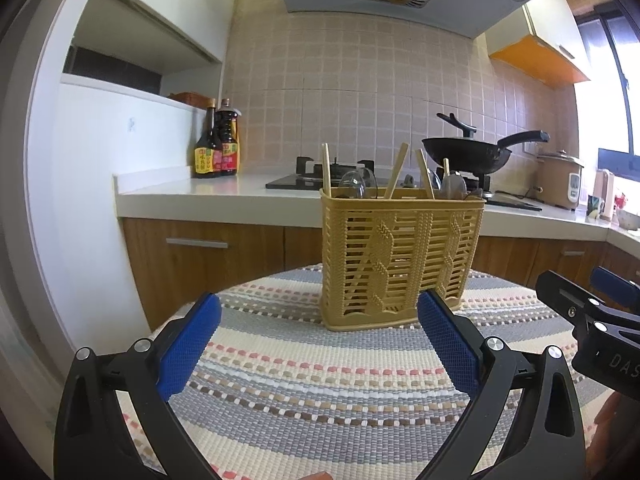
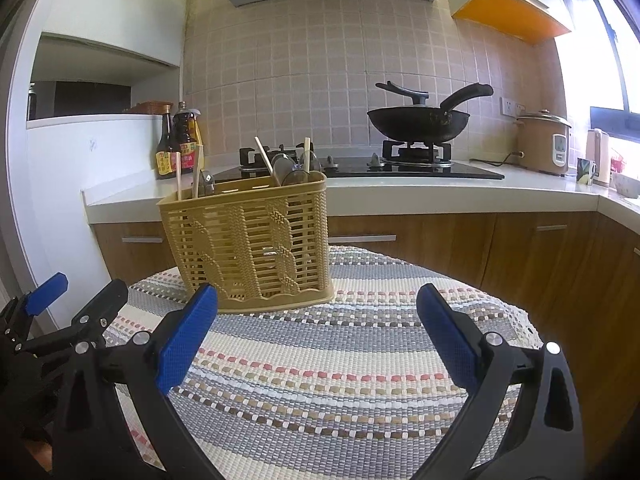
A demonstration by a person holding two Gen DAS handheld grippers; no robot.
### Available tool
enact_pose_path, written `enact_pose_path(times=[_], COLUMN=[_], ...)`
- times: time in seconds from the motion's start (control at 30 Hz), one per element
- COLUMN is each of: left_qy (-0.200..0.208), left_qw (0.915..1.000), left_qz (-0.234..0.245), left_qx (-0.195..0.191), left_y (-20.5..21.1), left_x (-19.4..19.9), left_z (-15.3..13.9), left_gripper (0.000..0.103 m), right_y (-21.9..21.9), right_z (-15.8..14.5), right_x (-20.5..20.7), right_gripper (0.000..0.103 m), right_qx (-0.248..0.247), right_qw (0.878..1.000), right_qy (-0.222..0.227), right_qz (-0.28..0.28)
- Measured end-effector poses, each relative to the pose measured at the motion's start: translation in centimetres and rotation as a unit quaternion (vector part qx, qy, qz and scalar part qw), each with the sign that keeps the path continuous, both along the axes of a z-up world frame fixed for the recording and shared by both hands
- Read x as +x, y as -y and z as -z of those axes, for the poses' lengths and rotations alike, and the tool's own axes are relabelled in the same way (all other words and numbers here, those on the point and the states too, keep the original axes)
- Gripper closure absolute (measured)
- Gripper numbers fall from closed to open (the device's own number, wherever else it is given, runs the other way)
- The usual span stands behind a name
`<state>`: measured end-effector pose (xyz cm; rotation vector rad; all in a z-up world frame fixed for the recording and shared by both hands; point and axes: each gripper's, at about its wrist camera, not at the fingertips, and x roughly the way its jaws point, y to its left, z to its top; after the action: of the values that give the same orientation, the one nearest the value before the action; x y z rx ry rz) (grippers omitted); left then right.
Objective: Organize utensils
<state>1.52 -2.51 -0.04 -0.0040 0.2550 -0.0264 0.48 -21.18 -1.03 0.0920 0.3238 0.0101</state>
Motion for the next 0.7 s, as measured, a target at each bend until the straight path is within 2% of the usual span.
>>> enact_pose_path(times=[0.7], left_qy=[0.006], left_qw=[0.9999], left_qz=[0.004], left_qx=[0.014], left_y=[0.52], left_x=[-0.24], left_z=[0.10], left_gripper=[0.008], right_y=[-0.08], right_z=[0.01], right_x=[-0.13], right_gripper=[0.008], right_qx=[-0.001], right_qw=[1.000], right_qy=[0.001], right_qz=[-0.001])
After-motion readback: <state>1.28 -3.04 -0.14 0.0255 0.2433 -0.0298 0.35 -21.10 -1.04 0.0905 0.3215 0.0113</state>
